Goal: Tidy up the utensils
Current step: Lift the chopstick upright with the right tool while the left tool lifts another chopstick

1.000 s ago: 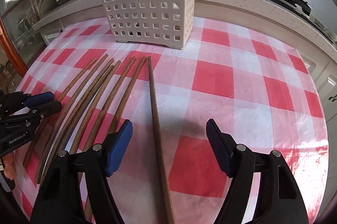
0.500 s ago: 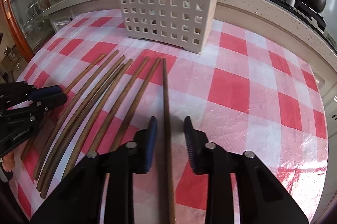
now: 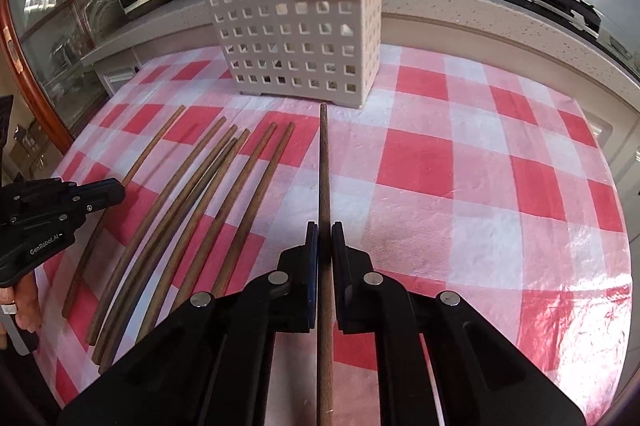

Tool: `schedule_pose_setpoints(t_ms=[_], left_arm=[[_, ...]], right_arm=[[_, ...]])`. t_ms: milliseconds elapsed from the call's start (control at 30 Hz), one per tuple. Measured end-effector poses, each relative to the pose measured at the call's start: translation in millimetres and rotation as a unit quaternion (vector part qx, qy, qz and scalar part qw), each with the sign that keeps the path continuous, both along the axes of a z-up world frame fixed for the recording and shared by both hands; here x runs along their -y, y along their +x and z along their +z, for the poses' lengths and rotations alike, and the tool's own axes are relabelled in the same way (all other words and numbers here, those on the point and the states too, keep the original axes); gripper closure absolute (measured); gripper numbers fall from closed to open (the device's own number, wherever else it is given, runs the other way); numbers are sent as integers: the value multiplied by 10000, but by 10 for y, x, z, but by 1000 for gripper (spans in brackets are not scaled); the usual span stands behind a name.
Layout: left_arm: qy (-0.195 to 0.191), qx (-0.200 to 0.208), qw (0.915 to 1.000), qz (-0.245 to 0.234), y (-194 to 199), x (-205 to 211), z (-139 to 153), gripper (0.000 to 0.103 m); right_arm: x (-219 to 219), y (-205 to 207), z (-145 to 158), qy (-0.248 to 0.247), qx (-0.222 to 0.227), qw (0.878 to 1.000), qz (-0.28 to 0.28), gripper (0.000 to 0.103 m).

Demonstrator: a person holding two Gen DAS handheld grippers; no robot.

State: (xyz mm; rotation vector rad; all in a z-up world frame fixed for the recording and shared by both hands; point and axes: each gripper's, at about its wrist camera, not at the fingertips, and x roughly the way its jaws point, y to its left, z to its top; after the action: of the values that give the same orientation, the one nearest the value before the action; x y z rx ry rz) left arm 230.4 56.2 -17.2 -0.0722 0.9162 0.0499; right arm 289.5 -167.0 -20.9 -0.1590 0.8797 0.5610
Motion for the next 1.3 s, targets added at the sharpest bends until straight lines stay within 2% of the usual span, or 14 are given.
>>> schedule_pose_setpoints(t_ms=[200, 533, 700, 1000, 1067, 1133, 1167, 1300], left_arm=[[-112, 253, 9995, 142, -71, -65, 147, 96], [-165, 957, 9943, 438, -253, -165, 540, 96], [-166, 1109, 9926, 455, -326, -169, 651, 97], [-210, 1035, 9935, 429, -327, -165, 591, 96], [-206, 1034, 9935, 419, -328, -166, 587, 97], [-208, 1022, 9937, 415, -328, -173, 574, 96], [-212, 1015, 9937, 417, -327, -175, 570, 96], [-229, 990, 9939, 419, -315, -186, 546, 96]], right_arm=[[115, -79, 185, 137, 169, 9997, -105, 94], [221, -228, 540, 355, 535, 9978, -186, 94], [236, -288, 651, 370, 639, 9971, -190, 94], [81, -183, 361, -27, 237, 9997, -9, 92], [25, -129, 243, -178, 110, 9998, 1, 86], [-30, -89, 134, -260, -15, 9997, 45, 70], [-54, -82, 92, -254, -30, 9996, 95, 66], [-116, -35, -49, -439, -80, 9990, 100, 67]])
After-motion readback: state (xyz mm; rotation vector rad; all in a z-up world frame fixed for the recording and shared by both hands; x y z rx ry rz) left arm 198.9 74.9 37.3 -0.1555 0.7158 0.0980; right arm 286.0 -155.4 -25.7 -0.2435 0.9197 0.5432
